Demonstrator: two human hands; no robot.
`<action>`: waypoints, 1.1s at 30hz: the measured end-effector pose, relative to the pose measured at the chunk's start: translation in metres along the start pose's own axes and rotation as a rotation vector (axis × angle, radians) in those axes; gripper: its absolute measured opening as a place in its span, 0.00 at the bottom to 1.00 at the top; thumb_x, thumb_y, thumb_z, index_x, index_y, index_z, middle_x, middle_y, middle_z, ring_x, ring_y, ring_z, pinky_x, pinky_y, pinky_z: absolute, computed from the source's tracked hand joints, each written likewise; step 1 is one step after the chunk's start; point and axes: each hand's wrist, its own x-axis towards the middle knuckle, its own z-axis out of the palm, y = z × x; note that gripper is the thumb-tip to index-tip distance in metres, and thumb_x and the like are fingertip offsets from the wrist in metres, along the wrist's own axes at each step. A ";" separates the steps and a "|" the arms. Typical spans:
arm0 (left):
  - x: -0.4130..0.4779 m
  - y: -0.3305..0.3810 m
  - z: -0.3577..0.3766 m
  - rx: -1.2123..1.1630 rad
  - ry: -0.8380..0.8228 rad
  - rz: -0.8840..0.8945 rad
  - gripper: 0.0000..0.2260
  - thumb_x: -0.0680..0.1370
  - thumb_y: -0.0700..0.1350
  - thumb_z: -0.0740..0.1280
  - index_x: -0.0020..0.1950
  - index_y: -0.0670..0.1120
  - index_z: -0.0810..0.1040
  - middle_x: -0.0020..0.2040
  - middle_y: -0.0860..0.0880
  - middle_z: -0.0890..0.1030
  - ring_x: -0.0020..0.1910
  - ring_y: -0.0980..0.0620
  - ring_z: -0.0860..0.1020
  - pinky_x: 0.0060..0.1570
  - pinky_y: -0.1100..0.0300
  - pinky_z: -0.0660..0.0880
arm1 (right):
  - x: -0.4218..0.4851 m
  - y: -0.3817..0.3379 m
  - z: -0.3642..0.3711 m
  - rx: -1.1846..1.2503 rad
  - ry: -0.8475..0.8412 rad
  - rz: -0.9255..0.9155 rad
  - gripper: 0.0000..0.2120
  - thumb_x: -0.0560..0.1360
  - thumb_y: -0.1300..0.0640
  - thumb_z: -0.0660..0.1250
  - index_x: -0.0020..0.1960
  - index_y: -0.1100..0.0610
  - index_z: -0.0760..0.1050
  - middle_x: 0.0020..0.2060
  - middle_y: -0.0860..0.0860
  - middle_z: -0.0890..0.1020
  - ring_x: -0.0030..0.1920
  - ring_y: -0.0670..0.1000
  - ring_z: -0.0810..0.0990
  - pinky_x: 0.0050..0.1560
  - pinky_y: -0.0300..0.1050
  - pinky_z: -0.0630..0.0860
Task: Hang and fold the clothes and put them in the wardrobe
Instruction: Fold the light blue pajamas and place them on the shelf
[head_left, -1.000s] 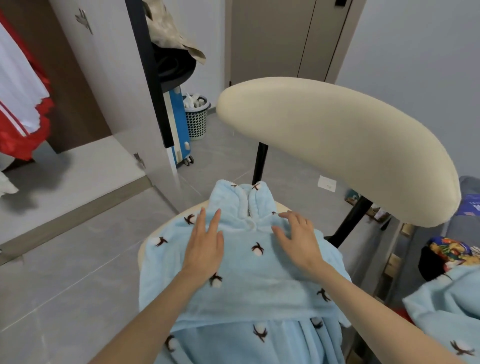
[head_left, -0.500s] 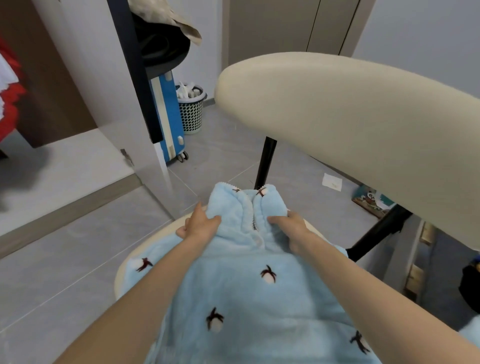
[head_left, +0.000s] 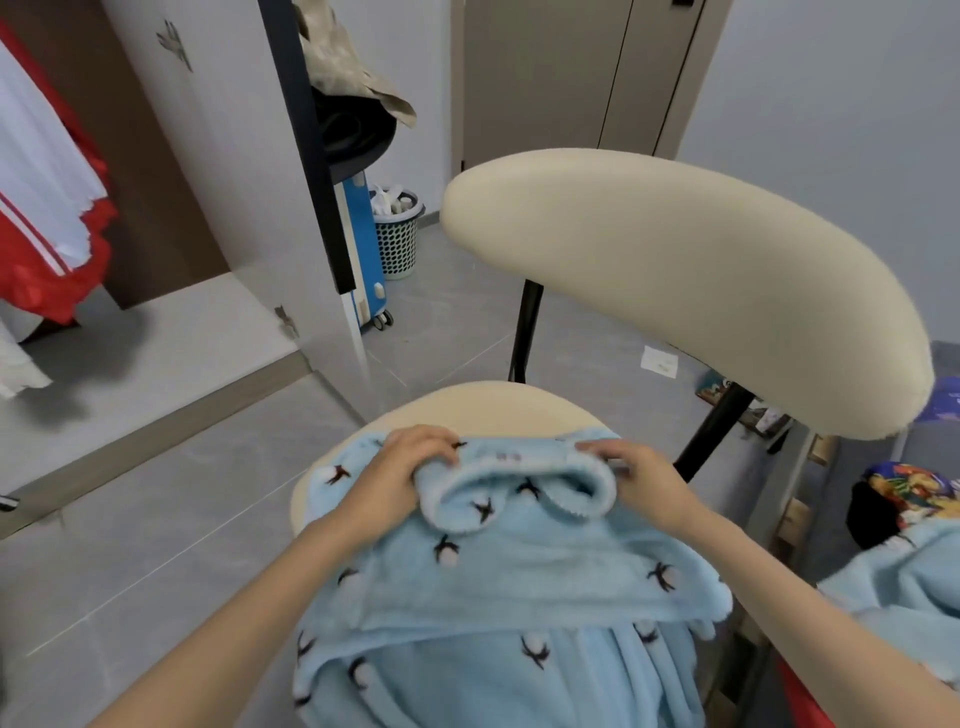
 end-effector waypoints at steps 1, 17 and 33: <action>-0.011 0.001 0.000 0.061 -0.072 -0.005 0.23 0.70 0.24 0.60 0.51 0.50 0.81 0.65 0.56 0.73 0.67 0.49 0.69 0.67 0.59 0.61 | -0.007 0.003 -0.001 -0.093 -0.048 0.006 0.21 0.72 0.76 0.57 0.50 0.56 0.81 0.59 0.48 0.79 0.58 0.48 0.78 0.56 0.39 0.72; 0.061 0.031 -0.001 0.681 -0.673 -0.407 0.44 0.73 0.58 0.71 0.79 0.48 0.48 0.77 0.46 0.56 0.76 0.45 0.53 0.73 0.37 0.46 | 0.057 -0.019 0.028 -0.927 -0.479 0.198 0.43 0.73 0.50 0.70 0.78 0.53 0.48 0.77 0.55 0.52 0.77 0.62 0.43 0.74 0.66 0.43; 0.058 0.052 -0.043 0.910 0.028 -0.255 0.14 0.75 0.42 0.65 0.61 0.48 0.69 0.58 0.49 0.77 0.57 0.47 0.74 0.53 0.55 0.64 | 0.063 -0.074 -0.007 -1.012 0.113 -0.115 0.16 0.72 0.58 0.68 0.56 0.56 0.68 0.52 0.52 0.78 0.51 0.55 0.79 0.39 0.45 0.64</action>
